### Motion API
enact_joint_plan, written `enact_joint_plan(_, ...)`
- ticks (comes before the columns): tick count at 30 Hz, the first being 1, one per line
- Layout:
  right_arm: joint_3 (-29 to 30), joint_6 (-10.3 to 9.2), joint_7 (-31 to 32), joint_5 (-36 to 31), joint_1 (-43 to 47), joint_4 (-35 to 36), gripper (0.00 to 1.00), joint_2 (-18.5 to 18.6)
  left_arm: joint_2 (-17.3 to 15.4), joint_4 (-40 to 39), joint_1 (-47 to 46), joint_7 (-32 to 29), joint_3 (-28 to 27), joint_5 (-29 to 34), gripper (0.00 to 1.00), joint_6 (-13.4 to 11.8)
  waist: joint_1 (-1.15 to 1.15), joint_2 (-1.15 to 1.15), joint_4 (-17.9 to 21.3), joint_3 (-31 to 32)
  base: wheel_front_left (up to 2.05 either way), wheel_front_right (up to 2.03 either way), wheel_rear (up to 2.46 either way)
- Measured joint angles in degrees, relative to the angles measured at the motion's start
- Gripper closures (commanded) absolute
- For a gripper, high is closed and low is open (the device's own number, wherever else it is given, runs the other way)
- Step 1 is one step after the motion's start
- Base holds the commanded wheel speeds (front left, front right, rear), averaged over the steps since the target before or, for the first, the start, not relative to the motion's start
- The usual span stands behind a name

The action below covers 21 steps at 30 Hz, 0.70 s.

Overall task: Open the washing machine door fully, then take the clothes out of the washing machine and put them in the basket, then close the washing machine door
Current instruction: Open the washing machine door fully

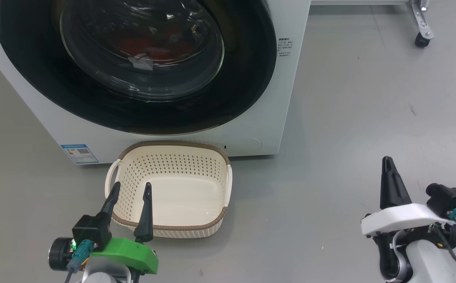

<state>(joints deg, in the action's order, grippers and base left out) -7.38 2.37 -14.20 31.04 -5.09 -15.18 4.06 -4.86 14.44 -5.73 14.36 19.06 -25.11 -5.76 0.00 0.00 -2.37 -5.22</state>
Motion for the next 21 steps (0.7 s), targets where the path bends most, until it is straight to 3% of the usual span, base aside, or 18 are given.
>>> enact_joint_plan(3, 2.13, 2.13, 0.26, 5.38, -2.15, 0.01, 1.0, -0.25, 0.11, -0.49, -0.77, 0.01, 0.18, 0.0, 0.0, 0.0, 0.0, 0.0, -0.37, -1.54, 0.0, 0.0, 0.0)
enact_joint_plan(6, 3.98, 3.02, 1.68, 10.53, -5.28, 0.03, 1.0, -0.49, 0.21, -0.99, -1.54, 0.01, 0.38, 0.19, 0.0, -0.01, 0.0, 0.0, -0.75, -3.2, 0.0, 0.0, 0.0)
enact_joint_plan(21, 12.12, 4.05, 15.07, 36.91, -21.53, -0.25, 1.0, -0.54, 1.24, -3.75, -7.94, 0.08, 1.81, 2.53, 0.0, 0.0, 0.0, 0.0, -3.86, -11.35, 0.0, 0.0, 0.0)
